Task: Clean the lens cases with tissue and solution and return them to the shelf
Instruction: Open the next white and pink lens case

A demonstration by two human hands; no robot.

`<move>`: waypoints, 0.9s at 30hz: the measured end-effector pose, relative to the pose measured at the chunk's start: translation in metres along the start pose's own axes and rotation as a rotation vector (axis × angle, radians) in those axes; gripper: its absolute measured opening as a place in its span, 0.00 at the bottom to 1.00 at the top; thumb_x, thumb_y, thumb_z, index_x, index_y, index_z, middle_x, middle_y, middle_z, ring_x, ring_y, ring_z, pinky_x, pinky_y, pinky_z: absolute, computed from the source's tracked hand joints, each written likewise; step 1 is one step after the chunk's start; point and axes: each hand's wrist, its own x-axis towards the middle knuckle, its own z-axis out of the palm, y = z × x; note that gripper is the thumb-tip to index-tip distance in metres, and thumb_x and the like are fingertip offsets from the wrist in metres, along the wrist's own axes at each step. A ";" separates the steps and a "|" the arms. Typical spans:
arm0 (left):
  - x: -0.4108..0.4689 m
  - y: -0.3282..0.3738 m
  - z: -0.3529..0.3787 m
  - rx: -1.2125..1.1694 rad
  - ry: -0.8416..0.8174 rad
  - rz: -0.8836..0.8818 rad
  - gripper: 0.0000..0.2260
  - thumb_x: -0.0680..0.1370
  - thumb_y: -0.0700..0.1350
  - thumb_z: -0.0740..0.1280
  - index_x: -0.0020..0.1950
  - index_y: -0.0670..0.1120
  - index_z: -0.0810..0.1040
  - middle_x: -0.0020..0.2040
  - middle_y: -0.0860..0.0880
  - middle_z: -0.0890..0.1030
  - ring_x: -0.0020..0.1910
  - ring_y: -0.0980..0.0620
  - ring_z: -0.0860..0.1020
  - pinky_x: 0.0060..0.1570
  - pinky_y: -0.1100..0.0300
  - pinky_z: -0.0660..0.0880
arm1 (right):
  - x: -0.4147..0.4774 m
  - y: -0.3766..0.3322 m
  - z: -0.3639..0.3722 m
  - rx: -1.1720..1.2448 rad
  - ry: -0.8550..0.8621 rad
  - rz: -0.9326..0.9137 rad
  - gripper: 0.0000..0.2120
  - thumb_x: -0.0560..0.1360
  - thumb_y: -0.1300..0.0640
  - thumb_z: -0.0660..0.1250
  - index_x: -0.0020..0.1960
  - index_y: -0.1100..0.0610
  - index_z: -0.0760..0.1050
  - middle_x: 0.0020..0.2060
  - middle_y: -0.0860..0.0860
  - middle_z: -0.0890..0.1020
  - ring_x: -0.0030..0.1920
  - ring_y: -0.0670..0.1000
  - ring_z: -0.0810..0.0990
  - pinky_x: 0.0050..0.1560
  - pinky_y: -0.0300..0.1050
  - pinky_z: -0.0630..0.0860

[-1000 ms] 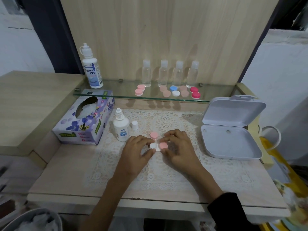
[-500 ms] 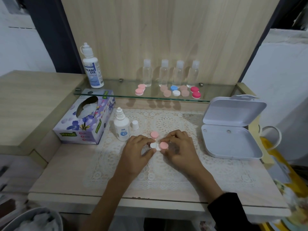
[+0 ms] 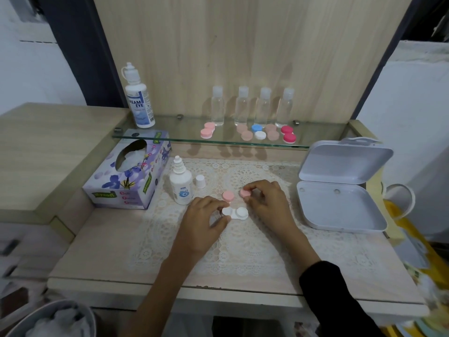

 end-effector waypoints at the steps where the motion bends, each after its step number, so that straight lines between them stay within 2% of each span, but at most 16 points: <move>1: 0.000 0.000 0.000 0.004 -0.001 0.000 0.18 0.72 0.58 0.62 0.54 0.50 0.81 0.49 0.56 0.80 0.51 0.58 0.72 0.53 0.73 0.63 | 0.000 0.000 0.000 -0.006 -0.002 -0.004 0.08 0.74 0.58 0.71 0.52 0.52 0.81 0.49 0.46 0.82 0.51 0.49 0.72 0.50 0.45 0.69; 7: -0.001 0.000 -0.001 0.016 -0.016 0.005 0.18 0.73 0.57 0.61 0.56 0.51 0.80 0.50 0.57 0.78 0.52 0.58 0.72 0.54 0.72 0.64 | -0.018 -0.005 -0.006 0.176 -0.037 0.061 0.11 0.65 0.51 0.78 0.47 0.47 0.84 0.45 0.42 0.77 0.53 0.46 0.73 0.53 0.43 0.69; 11: -0.002 0.001 -0.001 0.018 -0.014 0.011 0.19 0.73 0.57 0.61 0.58 0.49 0.79 0.53 0.55 0.76 0.55 0.57 0.71 0.56 0.73 0.62 | -0.028 -0.005 -0.002 0.049 -0.035 -0.024 0.13 0.63 0.49 0.79 0.47 0.48 0.85 0.45 0.41 0.77 0.52 0.44 0.71 0.53 0.44 0.70; 14: -0.005 0.001 0.000 0.068 -0.033 -0.005 0.25 0.74 0.58 0.59 0.64 0.45 0.75 0.61 0.50 0.75 0.62 0.54 0.70 0.64 0.66 0.61 | -0.028 -0.005 -0.005 0.071 -0.019 -0.014 0.12 0.64 0.47 0.77 0.46 0.48 0.85 0.44 0.42 0.77 0.51 0.45 0.72 0.52 0.46 0.72; 17: -0.006 0.000 0.002 0.175 -0.085 -0.015 0.30 0.75 0.60 0.54 0.69 0.42 0.71 0.69 0.47 0.72 0.70 0.51 0.66 0.72 0.60 0.50 | -0.032 -0.008 -0.009 0.084 0.003 0.011 0.10 0.65 0.51 0.78 0.45 0.49 0.84 0.43 0.42 0.76 0.50 0.47 0.74 0.49 0.45 0.72; 21: -0.006 0.000 0.003 0.196 -0.108 -0.027 0.34 0.75 0.62 0.48 0.73 0.43 0.66 0.74 0.48 0.66 0.74 0.53 0.60 0.71 0.66 0.44 | -0.039 -0.010 -0.016 0.125 0.063 0.052 0.09 0.65 0.52 0.79 0.45 0.47 0.85 0.43 0.42 0.77 0.49 0.43 0.76 0.46 0.40 0.73; 25: -0.008 -0.001 0.003 0.184 -0.099 -0.037 0.36 0.73 0.65 0.46 0.74 0.45 0.63 0.75 0.51 0.62 0.74 0.58 0.55 0.67 0.73 0.41 | -0.044 -0.014 -0.035 0.119 0.066 0.009 0.12 0.66 0.56 0.79 0.49 0.53 0.85 0.44 0.46 0.77 0.48 0.40 0.74 0.46 0.27 0.67; 27: -0.008 0.000 0.003 0.169 -0.093 -0.043 0.36 0.72 0.65 0.46 0.74 0.46 0.63 0.75 0.52 0.61 0.72 0.62 0.53 0.66 0.74 0.40 | -0.047 -0.015 -0.046 0.125 0.099 -0.010 0.12 0.65 0.56 0.79 0.48 0.52 0.85 0.44 0.46 0.78 0.46 0.40 0.75 0.45 0.28 0.68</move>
